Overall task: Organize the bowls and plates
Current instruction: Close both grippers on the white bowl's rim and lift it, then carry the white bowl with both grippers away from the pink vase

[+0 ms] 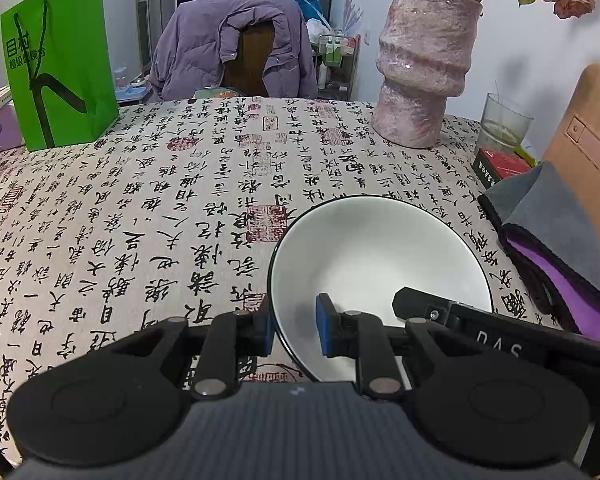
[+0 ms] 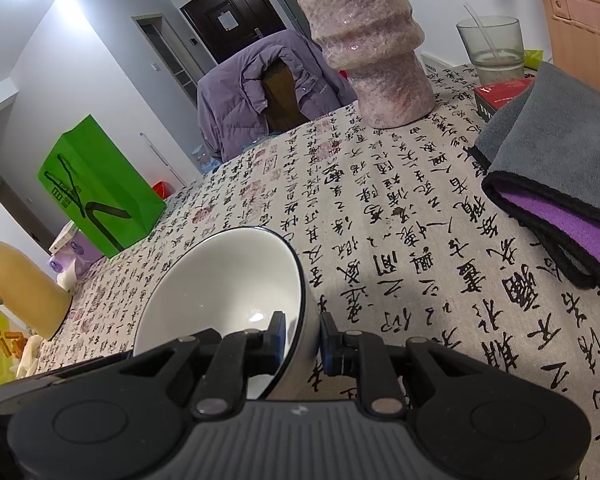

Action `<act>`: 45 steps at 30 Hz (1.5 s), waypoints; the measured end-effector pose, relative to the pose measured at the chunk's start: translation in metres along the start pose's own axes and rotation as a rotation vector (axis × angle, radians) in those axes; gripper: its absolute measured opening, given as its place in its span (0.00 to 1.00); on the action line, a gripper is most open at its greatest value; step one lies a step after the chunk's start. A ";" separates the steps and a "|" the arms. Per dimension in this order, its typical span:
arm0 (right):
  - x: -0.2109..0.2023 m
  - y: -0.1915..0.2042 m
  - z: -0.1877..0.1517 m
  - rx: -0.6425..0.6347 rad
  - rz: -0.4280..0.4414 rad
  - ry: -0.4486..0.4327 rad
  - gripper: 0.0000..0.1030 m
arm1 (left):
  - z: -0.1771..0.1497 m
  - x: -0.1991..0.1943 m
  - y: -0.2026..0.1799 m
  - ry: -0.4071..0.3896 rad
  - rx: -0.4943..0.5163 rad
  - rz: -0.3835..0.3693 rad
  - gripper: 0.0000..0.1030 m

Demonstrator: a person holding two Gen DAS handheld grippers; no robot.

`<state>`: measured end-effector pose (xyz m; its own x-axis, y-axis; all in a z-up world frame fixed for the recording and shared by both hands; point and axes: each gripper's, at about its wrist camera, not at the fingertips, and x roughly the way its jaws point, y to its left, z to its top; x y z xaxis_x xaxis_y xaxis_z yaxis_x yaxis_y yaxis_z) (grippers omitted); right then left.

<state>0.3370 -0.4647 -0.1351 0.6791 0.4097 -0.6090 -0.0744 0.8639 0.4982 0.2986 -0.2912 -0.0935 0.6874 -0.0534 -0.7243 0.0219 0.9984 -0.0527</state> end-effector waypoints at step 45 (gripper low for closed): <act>-0.026 0.085 -0.022 -0.128 -0.009 -0.080 0.17 | 0.002 -0.054 0.059 -0.057 0.013 0.011 0.20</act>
<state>0.2970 -0.3958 -0.0903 0.7355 0.3816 -0.5598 -0.1568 0.8997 0.4073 0.2639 -0.2296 -0.0560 0.7279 -0.0411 -0.6845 0.0232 0.9991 -0.0354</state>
